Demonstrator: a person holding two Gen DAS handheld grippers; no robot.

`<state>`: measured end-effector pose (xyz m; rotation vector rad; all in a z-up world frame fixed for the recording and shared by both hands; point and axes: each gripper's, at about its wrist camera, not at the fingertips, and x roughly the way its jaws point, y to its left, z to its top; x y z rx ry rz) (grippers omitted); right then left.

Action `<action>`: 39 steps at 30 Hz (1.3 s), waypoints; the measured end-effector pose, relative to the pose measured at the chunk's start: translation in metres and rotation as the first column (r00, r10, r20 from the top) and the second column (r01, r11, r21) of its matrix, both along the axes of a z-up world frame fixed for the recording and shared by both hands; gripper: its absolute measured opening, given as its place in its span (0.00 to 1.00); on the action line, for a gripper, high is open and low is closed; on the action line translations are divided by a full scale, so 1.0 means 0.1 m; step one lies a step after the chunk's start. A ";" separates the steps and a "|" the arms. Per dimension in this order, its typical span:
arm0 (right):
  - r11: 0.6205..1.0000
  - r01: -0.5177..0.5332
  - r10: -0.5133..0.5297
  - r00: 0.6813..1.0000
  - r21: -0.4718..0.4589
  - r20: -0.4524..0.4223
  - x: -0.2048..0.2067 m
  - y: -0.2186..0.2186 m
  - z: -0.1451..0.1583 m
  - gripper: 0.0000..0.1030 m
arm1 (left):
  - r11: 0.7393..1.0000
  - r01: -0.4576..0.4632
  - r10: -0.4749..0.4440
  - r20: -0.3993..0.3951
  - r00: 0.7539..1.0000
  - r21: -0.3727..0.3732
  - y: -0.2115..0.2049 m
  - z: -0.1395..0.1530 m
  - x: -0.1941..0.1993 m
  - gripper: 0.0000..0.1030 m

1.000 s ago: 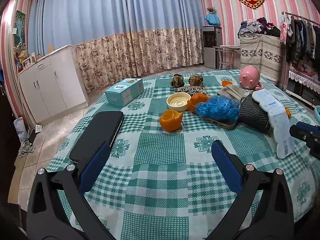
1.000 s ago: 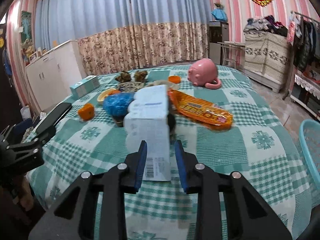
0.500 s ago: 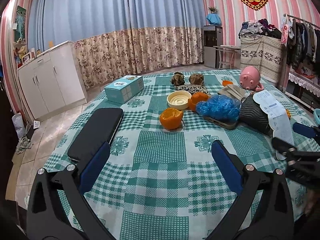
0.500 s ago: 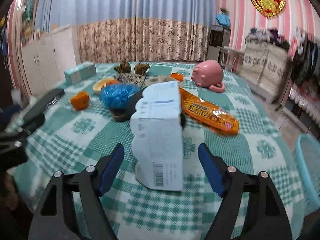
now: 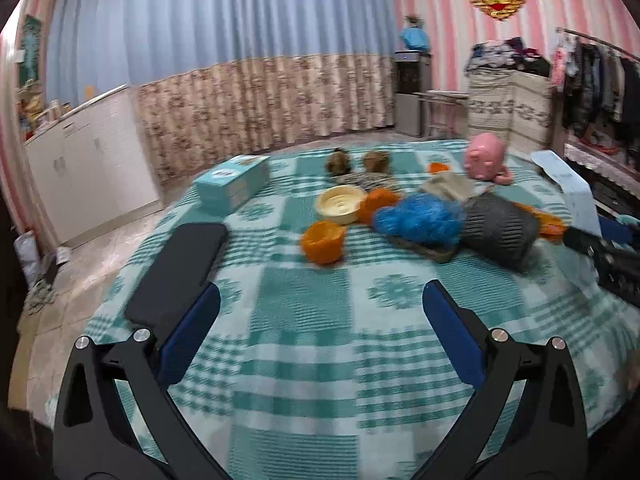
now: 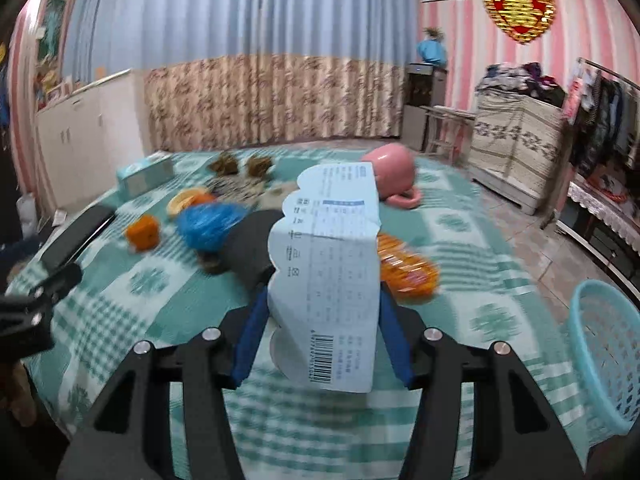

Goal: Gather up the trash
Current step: 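Lift the receipt with the right gripper while the left gripper grasps the black cylinder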

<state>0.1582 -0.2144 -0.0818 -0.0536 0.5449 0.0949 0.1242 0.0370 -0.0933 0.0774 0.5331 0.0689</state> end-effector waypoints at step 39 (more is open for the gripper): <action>0.958 0.196 -0.187 0.980 0.208 -0.063 0.15 -1.00 -0.24 0.52 | 0.907 0.406 -0.420 -0.165 0.892 -0.114 -1.43 -0.18 1.20 0.77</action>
